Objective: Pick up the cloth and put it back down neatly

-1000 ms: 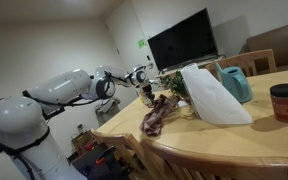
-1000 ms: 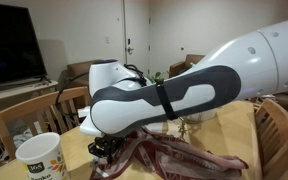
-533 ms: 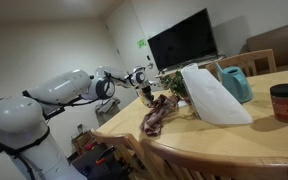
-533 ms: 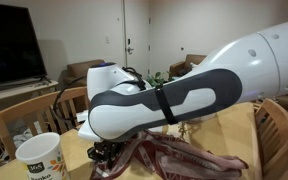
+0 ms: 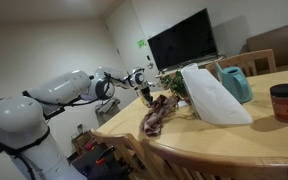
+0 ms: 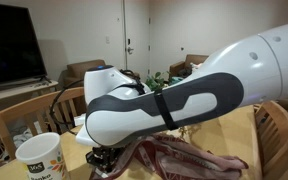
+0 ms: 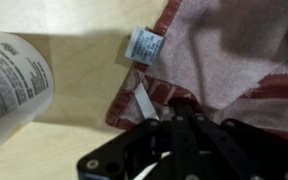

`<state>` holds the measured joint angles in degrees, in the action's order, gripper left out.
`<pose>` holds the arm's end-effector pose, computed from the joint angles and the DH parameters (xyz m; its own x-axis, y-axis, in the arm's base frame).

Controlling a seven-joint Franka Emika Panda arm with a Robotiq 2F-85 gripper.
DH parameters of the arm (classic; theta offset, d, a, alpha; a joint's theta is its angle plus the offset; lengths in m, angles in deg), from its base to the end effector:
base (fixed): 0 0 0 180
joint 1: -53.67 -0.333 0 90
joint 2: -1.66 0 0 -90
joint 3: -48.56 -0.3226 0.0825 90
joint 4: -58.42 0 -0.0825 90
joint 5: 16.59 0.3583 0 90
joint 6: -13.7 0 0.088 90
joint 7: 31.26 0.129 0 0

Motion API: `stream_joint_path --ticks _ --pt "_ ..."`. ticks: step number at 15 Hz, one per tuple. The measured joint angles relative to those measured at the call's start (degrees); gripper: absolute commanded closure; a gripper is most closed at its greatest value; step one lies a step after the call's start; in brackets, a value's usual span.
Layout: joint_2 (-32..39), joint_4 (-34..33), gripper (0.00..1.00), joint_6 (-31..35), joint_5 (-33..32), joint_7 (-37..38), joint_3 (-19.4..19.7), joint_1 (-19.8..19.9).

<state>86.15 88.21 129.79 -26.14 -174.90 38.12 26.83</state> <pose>0.6768 0.3939 0.0876 -0.9966 0.0813 -0.0153 0.0805 0.9956 0.0473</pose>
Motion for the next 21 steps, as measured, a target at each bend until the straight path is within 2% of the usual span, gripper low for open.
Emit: stream_joint_path --ticks 16,21 --pt "0.0 0.0 1.0 0.2 0.1 -0.4 0.0 -0.6" --pt "0.0 0.8 1.0 3.0 0.3 -3.7 -1.3 -0.6"
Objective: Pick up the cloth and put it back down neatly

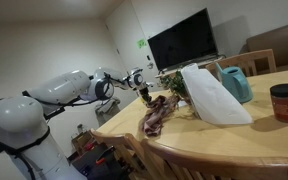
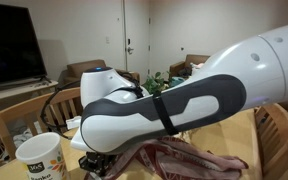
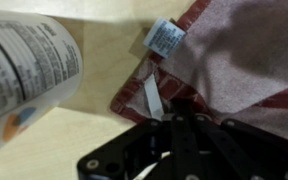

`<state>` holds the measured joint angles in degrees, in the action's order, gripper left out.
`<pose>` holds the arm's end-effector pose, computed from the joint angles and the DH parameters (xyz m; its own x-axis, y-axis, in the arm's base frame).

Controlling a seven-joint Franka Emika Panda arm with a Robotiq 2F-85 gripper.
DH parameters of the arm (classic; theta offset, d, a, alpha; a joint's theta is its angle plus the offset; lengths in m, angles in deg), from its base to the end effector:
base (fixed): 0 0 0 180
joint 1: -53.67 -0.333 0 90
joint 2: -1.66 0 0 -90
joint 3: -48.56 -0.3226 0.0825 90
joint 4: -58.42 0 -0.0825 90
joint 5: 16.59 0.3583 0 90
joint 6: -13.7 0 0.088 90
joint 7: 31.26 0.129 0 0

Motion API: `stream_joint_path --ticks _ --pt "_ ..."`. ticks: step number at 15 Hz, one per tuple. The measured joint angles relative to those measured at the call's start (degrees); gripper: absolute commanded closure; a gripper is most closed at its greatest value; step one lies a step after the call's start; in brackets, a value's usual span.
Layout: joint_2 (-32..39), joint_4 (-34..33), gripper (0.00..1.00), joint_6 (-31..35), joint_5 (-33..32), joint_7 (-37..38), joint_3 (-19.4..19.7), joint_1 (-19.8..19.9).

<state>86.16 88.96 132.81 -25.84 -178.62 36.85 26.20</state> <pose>0.6716 0.4109 0.0877 -0.9992 0.0065 -0.0382 0.0030 0.9958 0.0917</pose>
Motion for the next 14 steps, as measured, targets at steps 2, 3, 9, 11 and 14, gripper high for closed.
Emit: stream_joint_path --ticks 2,3,9,11,14 --pt "0.0 0.4 1.0 1.8 0.0 -1.2 -0.6 0.0" --pt "0.0 0.6 1.0 2.6 0.0 -1.7 -0.7 0.0" --pt "0.3 0.9 1.0 6.5 -8.1 -1.8 -6.6 1.0" --pt "0.3 1.0 1.0 7.5 -10.2 -1.8 -7.6 1.6" --pt "0.4 1.7 1.0 8.6 -12.6 -1.8 -9.3 2.8"
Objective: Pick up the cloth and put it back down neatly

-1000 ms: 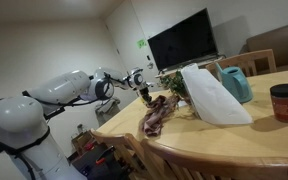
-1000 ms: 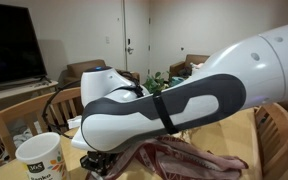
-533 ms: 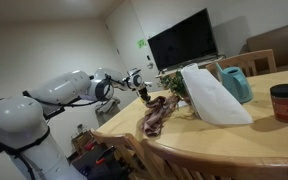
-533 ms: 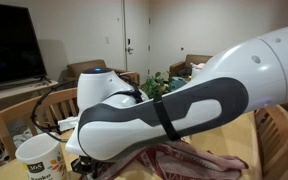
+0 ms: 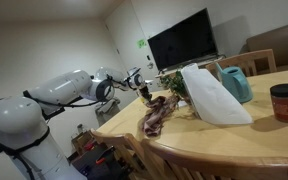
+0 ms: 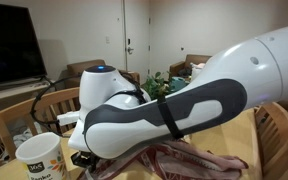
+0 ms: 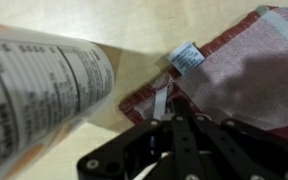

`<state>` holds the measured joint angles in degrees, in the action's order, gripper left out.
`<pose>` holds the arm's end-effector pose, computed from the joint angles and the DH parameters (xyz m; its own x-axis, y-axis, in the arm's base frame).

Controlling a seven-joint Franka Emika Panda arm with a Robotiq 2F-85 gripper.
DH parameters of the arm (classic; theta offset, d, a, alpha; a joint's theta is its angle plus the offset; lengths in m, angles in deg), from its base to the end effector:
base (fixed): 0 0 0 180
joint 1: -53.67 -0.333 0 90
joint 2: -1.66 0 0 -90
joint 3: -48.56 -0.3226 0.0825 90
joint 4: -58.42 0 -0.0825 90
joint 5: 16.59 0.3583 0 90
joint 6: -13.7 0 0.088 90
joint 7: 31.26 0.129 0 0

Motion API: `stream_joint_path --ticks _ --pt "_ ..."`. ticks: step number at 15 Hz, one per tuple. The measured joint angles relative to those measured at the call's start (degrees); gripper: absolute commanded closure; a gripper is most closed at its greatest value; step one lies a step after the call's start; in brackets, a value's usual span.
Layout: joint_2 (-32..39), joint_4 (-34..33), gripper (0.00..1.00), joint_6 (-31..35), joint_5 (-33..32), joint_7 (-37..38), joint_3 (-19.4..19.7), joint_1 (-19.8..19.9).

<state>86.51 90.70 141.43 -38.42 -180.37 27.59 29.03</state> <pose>0.6823 0.4210 0.0971 -0.9806 -0.0777 -0.1801 -0.1023 0.9860 0.1318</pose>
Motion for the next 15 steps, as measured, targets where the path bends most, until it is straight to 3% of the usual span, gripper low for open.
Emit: stream_joint_path --ticks 3,15 --pt "0.1 0.7 0.99 -0.2 -1.5 0.0 -2.1 1.0" --pt "0.1 1.3 1.0 -0.3 -2.0 0.0 -2.9 1.1"
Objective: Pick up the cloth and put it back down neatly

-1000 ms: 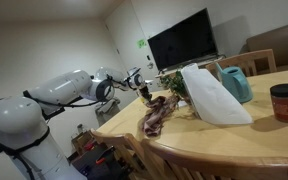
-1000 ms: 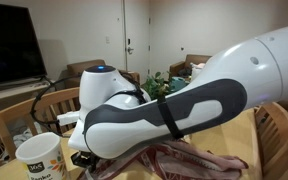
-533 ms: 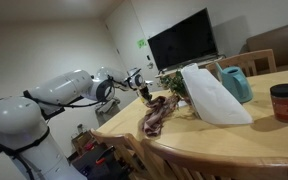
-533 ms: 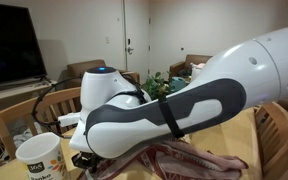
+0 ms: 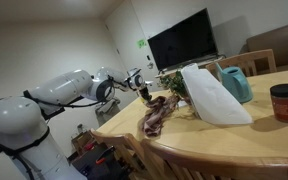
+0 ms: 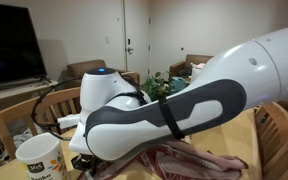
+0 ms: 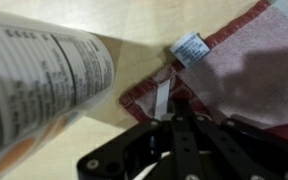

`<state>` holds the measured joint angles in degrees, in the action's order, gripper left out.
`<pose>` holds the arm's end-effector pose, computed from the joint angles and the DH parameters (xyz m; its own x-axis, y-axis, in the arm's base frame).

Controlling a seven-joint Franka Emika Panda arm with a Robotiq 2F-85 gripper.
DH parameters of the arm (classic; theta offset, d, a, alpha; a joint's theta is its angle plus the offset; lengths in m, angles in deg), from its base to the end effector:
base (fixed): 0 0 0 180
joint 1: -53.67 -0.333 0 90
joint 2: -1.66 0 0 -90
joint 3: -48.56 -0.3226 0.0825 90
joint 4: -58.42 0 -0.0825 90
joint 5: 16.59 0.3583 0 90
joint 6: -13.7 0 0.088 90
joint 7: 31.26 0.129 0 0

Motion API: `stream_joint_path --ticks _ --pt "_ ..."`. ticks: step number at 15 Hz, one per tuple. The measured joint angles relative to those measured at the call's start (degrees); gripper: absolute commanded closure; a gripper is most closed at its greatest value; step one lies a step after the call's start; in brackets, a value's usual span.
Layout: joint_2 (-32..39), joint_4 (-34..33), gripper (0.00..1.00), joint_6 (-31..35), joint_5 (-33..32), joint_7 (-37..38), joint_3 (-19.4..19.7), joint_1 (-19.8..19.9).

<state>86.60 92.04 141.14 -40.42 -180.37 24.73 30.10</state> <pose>0.6776 0.4220 0.0904 -0.9842 -0.0860 -0.1550 -0.1083 0.9840 0.1415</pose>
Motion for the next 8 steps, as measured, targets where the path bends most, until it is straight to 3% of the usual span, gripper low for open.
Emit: stream_joint_path --ticks 8 --pt "0.0 6.0 1.0 -1.6 -13.9 0.0 -15.2 3.9"
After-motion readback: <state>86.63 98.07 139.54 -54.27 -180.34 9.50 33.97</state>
